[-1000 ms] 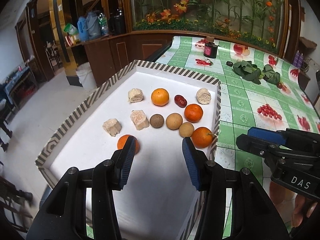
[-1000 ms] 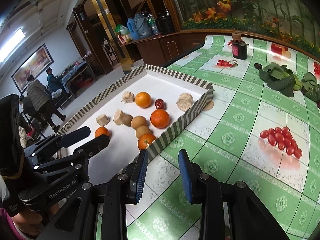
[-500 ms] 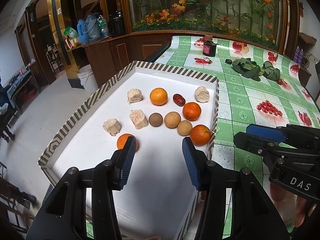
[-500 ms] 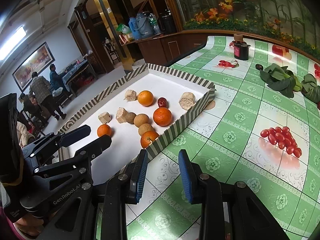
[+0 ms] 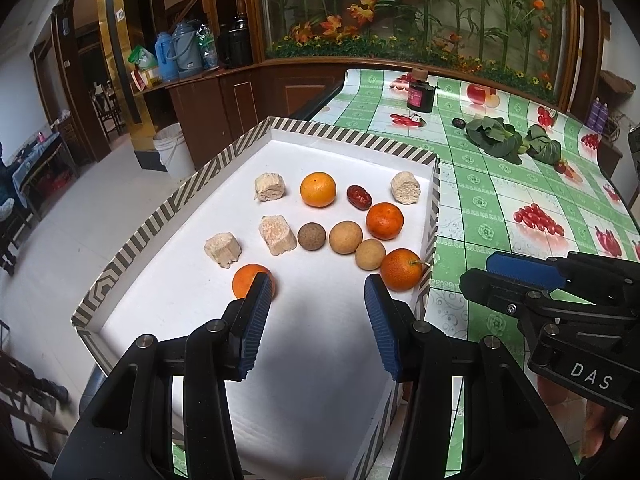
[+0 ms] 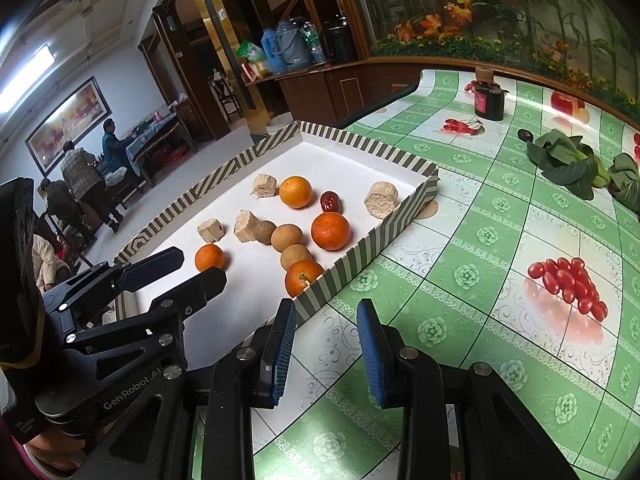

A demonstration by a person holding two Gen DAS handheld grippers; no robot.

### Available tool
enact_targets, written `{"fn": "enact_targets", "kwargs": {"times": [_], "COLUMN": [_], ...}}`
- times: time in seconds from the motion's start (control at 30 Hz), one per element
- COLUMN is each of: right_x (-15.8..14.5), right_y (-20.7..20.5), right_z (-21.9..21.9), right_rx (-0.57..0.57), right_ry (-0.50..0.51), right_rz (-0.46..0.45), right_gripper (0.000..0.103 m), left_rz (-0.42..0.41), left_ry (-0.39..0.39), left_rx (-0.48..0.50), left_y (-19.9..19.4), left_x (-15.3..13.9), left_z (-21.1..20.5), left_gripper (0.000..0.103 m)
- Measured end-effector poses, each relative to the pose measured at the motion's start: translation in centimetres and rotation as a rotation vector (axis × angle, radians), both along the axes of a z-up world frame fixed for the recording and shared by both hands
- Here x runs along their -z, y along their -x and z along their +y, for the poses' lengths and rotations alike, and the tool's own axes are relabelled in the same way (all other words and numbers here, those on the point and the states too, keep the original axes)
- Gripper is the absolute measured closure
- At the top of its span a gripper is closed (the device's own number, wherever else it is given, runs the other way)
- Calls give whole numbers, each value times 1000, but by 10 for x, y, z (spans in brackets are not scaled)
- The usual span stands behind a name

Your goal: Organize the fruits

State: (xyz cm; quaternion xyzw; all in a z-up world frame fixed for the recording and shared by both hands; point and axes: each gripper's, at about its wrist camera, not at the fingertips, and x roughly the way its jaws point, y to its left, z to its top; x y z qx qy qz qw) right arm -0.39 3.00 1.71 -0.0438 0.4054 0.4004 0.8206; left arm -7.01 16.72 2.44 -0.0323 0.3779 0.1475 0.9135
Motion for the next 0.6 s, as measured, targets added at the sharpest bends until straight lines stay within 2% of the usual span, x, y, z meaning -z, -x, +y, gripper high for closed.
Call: {"fn": "enact_targets", "kwargs": {"times": [0.6], "right_x": [5], "right_y": [-1], "right_z": [5], "right_rx": [-7], "right_ry": [13], "right_rz": [5], "right_gripper": [73], "left_rz": [10], "left_ry": [18], "left_rx": [-12], "left_y": [-1], "left_x": [5], "left_z": [5], "left_gripper": [54]}}
